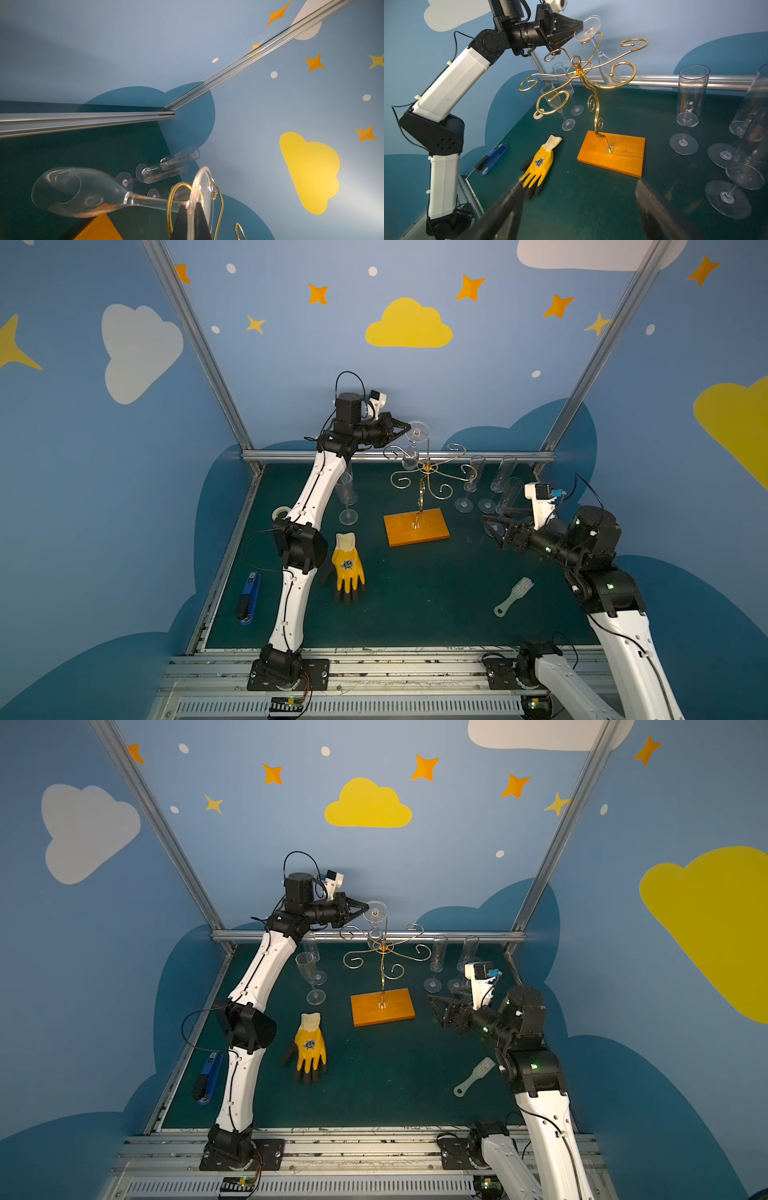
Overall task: Take the wine glass off the wine glass rack
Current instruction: Pick up the wine glass from the wine glass rack.
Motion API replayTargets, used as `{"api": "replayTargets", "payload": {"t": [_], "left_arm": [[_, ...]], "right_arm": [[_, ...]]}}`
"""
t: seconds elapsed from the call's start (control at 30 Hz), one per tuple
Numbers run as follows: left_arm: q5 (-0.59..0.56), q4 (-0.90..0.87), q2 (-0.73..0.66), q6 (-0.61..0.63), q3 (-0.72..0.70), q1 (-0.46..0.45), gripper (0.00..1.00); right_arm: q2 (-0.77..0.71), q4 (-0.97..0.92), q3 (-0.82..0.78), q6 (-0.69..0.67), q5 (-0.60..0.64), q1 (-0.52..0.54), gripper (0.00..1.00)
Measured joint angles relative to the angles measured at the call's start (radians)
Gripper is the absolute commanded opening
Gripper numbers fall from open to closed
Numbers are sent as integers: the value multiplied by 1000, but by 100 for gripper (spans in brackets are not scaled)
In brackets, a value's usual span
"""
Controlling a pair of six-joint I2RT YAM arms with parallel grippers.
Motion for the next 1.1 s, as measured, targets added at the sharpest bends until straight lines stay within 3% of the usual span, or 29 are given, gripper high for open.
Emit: {"api": "replayTargets", "payload": {"t": [0.43,1.1], "left_arm": [[-3,18,0,-22,12,-14,3],[15,-67,-15,40,21,-33,3]], "right_arm": [[-1,0,-1,0,2,0,84],[-25,-1,-2,0,5,0,84]]}}
